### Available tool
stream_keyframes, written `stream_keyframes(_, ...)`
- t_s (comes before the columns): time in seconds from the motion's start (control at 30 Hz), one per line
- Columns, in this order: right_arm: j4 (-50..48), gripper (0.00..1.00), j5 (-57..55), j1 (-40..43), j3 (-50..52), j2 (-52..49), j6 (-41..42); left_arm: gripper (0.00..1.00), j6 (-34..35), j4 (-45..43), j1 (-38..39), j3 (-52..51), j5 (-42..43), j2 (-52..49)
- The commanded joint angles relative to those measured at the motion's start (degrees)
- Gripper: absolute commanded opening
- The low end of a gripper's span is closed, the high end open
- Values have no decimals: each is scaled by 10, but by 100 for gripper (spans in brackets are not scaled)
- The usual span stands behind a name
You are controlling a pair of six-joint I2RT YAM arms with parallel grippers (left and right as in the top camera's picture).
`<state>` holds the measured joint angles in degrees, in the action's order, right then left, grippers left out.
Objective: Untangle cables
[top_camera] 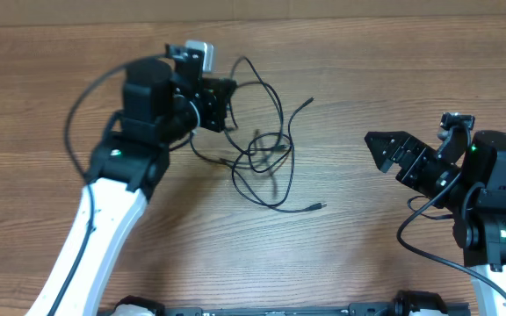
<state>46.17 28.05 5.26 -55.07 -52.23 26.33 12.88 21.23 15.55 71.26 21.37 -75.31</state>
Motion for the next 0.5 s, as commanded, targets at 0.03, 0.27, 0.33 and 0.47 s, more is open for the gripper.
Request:
stream_keyframes(0.03,6,100,-21,3,-5,3,-14,4,-98,64,-1,74,-111,31)
stream_keyframes(0.27,9,100,-26,3,-5,3,-14,4,-134,149,0,184,-156,40)
stream_keyframes(0.33,10,100,-26,3,-5,3,-14,4,-138,155,2,206,-156,40)
stream_keyframes(0.47,11,100,-25,3,-5,1,-22,37,-142,160,6,240,-163,42)
